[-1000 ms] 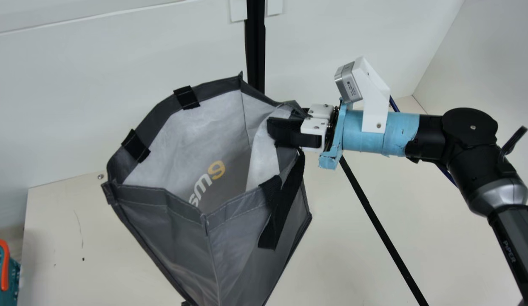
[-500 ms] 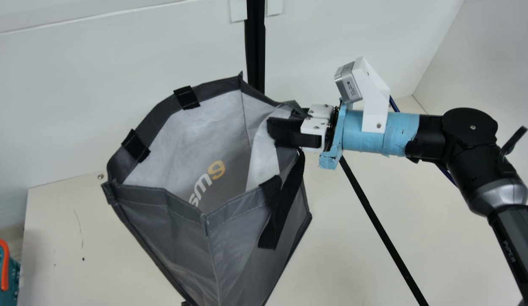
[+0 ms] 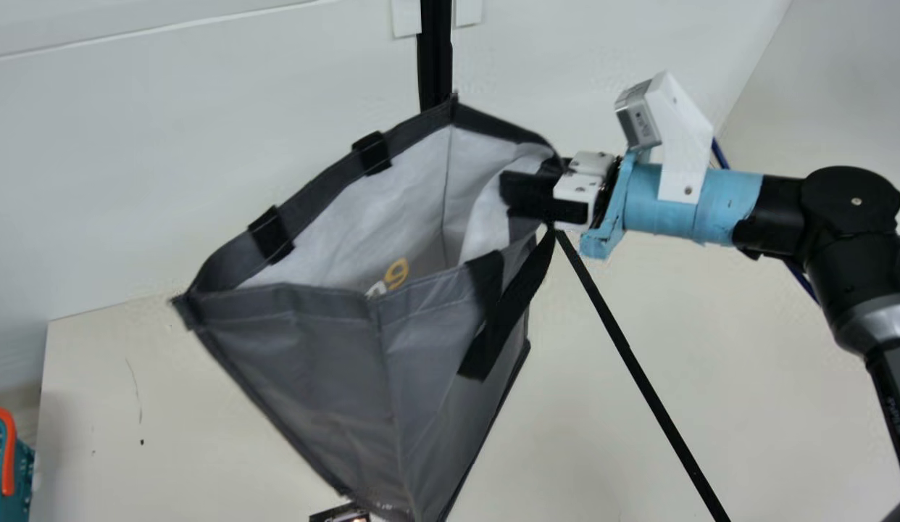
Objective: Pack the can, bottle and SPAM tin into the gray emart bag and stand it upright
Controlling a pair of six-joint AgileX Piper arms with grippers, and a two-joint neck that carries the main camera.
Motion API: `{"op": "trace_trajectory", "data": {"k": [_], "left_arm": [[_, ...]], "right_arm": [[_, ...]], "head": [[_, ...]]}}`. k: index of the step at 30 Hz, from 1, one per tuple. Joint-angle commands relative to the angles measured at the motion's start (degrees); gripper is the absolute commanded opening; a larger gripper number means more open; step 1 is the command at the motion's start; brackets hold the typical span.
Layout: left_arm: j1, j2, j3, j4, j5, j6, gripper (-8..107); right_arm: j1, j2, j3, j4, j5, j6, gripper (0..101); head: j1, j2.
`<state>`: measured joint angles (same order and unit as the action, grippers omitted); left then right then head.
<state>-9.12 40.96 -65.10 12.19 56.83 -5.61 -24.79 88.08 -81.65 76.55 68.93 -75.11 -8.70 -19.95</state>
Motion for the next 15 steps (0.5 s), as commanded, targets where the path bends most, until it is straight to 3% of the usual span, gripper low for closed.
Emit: {"op": "trace_trajectory", "data": {"k": [1,15], "left_arm": [[0.0,0.0,0.0,0.0,0.0,0.0,90],[0.0,0.0,0.0,0.0,0.0,0.0,90]], "right_arm": [[-1.1,0.3,-0.6,-0.2,-0.3,-0.2,0],[-6.7,2.1,-4.8,-3.3,-5.5,0.7,0]], "head": [[-1.3,0.0],[-1.3,0.0]]}}
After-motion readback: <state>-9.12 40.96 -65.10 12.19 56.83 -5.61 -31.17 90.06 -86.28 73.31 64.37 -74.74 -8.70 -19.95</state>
